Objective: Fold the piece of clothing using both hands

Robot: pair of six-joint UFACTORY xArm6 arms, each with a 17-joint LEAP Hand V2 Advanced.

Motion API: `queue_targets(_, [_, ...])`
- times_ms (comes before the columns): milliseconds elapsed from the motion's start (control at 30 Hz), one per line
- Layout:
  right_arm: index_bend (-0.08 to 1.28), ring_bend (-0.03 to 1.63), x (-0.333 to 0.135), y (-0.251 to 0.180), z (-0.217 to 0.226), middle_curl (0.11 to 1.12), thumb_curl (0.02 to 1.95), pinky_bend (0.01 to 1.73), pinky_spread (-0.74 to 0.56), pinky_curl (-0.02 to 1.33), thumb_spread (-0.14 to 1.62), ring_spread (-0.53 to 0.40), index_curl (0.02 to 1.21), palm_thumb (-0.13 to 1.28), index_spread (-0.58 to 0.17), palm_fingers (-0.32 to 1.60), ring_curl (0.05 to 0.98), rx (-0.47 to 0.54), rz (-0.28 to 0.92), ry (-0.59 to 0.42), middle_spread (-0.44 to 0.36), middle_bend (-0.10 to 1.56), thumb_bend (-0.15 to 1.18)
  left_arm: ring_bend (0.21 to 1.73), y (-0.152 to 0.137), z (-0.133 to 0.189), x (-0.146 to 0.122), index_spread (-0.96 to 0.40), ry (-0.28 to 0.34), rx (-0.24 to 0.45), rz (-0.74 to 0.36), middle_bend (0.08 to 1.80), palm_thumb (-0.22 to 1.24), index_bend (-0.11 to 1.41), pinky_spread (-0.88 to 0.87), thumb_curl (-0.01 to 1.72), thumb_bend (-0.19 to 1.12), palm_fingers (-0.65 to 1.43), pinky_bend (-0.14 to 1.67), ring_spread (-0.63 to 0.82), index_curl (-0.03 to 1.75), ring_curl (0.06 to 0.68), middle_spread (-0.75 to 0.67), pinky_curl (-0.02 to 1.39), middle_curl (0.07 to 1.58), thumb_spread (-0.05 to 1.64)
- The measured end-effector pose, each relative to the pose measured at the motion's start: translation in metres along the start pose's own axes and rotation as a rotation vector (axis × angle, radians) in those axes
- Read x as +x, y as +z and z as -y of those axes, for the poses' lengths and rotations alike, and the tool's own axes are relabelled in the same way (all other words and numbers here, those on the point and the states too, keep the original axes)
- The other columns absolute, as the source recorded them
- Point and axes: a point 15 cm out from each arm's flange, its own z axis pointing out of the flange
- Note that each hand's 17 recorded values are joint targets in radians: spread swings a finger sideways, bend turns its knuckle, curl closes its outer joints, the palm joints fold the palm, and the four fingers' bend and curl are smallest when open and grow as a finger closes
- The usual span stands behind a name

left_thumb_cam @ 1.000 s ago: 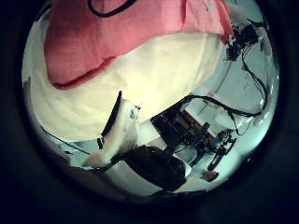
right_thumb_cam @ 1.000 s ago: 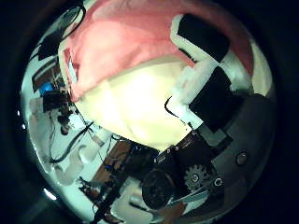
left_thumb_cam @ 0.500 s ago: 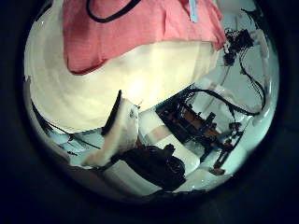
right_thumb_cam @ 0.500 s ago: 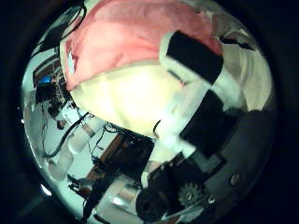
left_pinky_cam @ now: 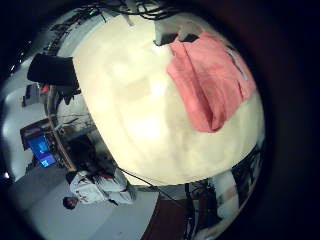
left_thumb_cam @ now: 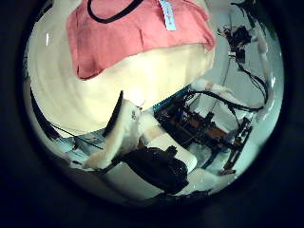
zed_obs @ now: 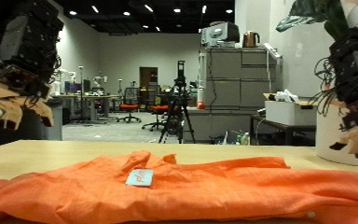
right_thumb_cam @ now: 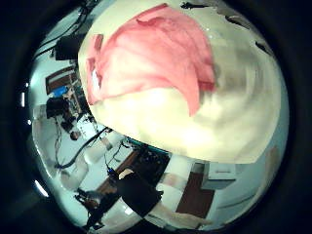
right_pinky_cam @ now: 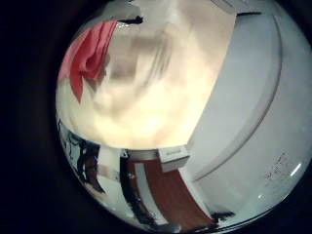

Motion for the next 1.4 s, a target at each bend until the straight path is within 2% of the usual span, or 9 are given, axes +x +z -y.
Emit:
queue_targets(167, [0.19,0.55,-0.011,0.026,0.027,0.38,0.29,0.6,0.25,0.26,0.99,0.141,0.45,0.21,-0.098,0.04,0.269,-0.007,0.007,-0.003,0.176,0.33,-0.03,0.38,0.002,0.0,0.0,0.1,0.003,-0.005,-0.001,0.19,0.43,0.16,0.49,0.23,-0.01,0.08,0.25,0.47,0.31,0.226,0.16,0.32,0.33,1.4])
queue_targets(300, [0.18,0.5,-0.014,0.038,0.053,0.36,0.29,0.55,0.27,0.25,0.97,0.171,0.42,0.23,-0.077,0.05,0.252,0.034,-0.009,0.015,0.199,0.29,-0.02,0.38,0.002,-0.001,-0.002,0.1,0.006,-0.004,-0.001,0.19,0.43,0.16,0.49,0.23,-0.01,0.08,0.25,0.47,0.31,0.227,0.17,0.32,0.33,1.4])
queue_targets(600, [0.16,0.47,-0.009,0.034,0.085,0.35,0.3,0.48,0.28,0.24,0.97,0.182,0.37,0.27,-0.048,0.11,0.244,0.083,-0.028,0.065,0.212,0.26,-0.02,0.38,0.0,-0.001,-0.007,0.1,0.01,-0.001,0.003,0.19,0.42,0.17,0.49,0.23,-0.01,0.08,0.25,0.47,0.31,0.229,0.17,0.32,0.33,1.39])
queue_targets(1033, [0.17,0.47,-0.003,0.053,0.102,0.36,0.29,0.38,0.27,0.24,0.99,0.171,0.33,0.31,-0.051,0.22,0.246,0.034,-0.025,0.103,0.201,0.29,-0.02,0.38,0.0,0.002,-0.005,0.1,0.015,-0.003,-0.001,0.19,0.42,0.16,0.49,0.24,-0.01,0.07,0.25,0.47,0.31,0.23,0.17,0.32,0.33,1.39])
queue_targets(1233, [0.18,0.54,-0.002,0.057,0.102,0.38,0.3,0.29,0.22,0.22,1.0,0.108,0.33,0.35,-0.084,0.37,0.259,-0.024,-0.029,0.099,0.148,0.36,-0.02,0.38,-0.002,0.0,-0.005,0.1,0.014,-0.002,0.003,0.19,0.42,0.16,0.49,0.24,-0.01,0.08,0.25,0.47,0.31,0.23,0.16,0.32,0.33,1.39])
queue_targets(1333, [0.2,0.63,0.0,0.06,0.093,0.4,0.3,0.25,0.15,0.2,1.0,0.027,0.35,0.37,-0.133,0.54,0.279,-0.084,-0.045,0.092,0.053,0.41,-0.02,0.38,-0.005,0.0,-0.006,0.1,0.012,0.004,0.004,0.19,0.42,0.16,0.49,0.24,-0.01,0.08,0.26,0.47,0.31,0.229,0.17,0.32,0.33,1.39])
queue_targets(1400, [0.2,0.71,0.002,0.057,0.093,0.42,0.31,0.29,0.07,0.2,1.01,-0.049,0.35,0.4,-0.18,0.73,0.297,-0.098,-0.068,0.08,-0.002,0.46,-0.02,0.38,-0.006,0.001,-0.006,0.1,0.012,0.007,0.005,0.2,0.42,0.16,0.49,0.24,-0.01,0.08,0.26,0.47,0.31,0.23,0.17,0.32,0.33,1.39])
